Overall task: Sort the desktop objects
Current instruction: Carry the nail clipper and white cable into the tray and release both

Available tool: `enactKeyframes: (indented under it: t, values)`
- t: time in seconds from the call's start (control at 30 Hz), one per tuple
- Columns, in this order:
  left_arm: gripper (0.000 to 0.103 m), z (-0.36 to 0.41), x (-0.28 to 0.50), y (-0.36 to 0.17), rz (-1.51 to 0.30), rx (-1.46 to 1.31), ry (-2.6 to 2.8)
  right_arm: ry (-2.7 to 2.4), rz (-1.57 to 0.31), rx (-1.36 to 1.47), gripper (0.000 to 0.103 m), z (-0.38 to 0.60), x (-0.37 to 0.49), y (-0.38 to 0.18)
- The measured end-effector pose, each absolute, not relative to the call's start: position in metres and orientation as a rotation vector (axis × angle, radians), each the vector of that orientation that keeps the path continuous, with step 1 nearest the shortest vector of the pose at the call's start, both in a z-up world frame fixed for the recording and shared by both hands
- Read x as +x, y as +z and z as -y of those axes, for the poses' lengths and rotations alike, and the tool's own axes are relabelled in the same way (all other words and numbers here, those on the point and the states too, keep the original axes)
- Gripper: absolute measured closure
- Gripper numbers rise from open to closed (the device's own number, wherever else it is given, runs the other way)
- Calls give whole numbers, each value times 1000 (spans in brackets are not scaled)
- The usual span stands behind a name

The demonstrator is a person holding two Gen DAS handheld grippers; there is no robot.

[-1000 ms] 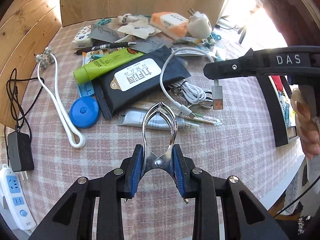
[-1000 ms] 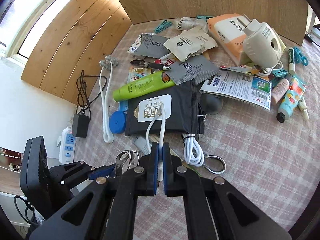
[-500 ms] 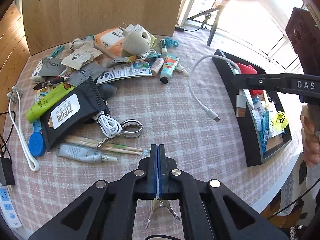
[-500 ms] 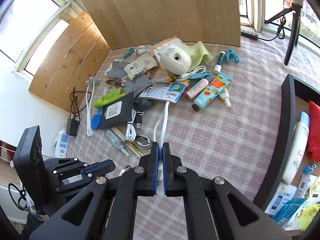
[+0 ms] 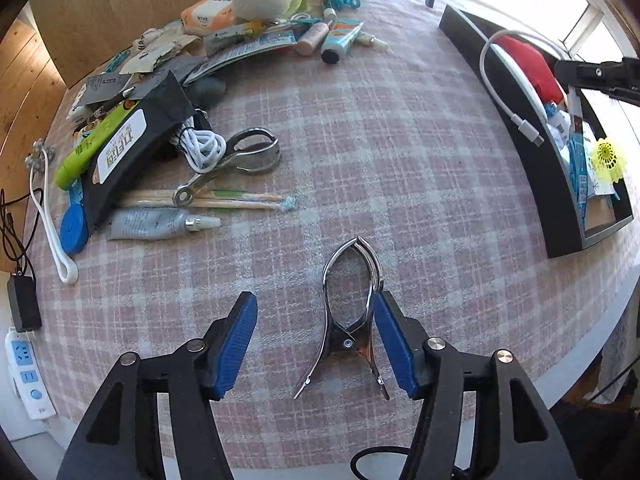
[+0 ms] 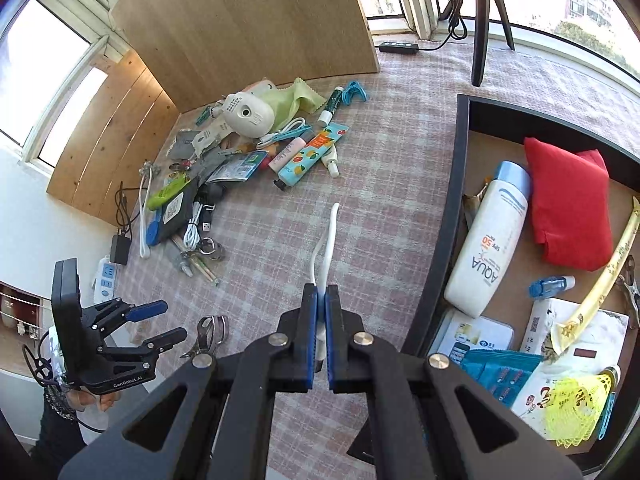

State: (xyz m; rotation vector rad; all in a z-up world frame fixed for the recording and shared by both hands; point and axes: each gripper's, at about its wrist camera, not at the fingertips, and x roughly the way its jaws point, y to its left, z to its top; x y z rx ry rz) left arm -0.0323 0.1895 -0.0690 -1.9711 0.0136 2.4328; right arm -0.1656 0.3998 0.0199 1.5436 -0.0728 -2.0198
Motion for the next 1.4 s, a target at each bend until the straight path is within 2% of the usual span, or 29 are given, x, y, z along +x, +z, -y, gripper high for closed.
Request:
enactKeyframes:
  t: [0.1, 0.17, 0.2, 0.23, 0.27, 0.33, 0.43, 0.6, 0.83, 1.17, 1.27, 1.3, 1.33, 1.4]
  values:
    - [42, -198, -33, -85, -49, -2023, 2422, -2033, 70, 1529, 99, -409, -166, 25]
    - [47, -201, -33, -90, -46, -2032, 2423, -2047, 72, 1515, 99, -417, -166, 31]
    - [55, -202, -32, -89, -28, -2010, 2431, -2057, 78, 1508, 99, -421, -166, 34]
    - [69, -203, -32, -88, -8, -2005, 2424, -2066, 85, 1502, 99, -427, -167, 37]
    - [73, -204, -32, -86, 8, -2000, 2422, -2077, 91, 1497, 99, -432, -167, 40]
    - [73, -207, -33, -85, 2, -2001, 2435, -2098, 105, 1490, 99, -444, -170, 45]
    - [73, -207, -37, -78, 96, -1982, 2439, -2131, 134, 1482, 99, -466, -173, 52]
    - [74, -232, -52, -45, 121, -1876, 2470, -2192, 167, 1468, 99, -506, -178, 63]
    - [76, -311, -95, -2, 88, -1684, 2447, -2289, 225, 1482, 99, -572, -187, 72]
    - [76, -433, -144, 21, -4, -1524, 2358, -2372, 277, 1549, 99, -643, -184, 61]
    - [72, -451, -155, 24, -7, -1515, 2361, -2387, 255, 1567, 98, -652, -183, 57]
    - [64, -455, -157, 26, -4, -1511, 2367, -2397, 246, 1568, 98, -653, -183, 57]
    - [61, -457, -157, 30, -5, -1494, 2376, -2412, 240, 1571, 95, -655, -182, 57]
    - [61, -464, -156, 35, -35, -1475, 2389, -2438, 232, 1562, 85, -658, -180, 58]
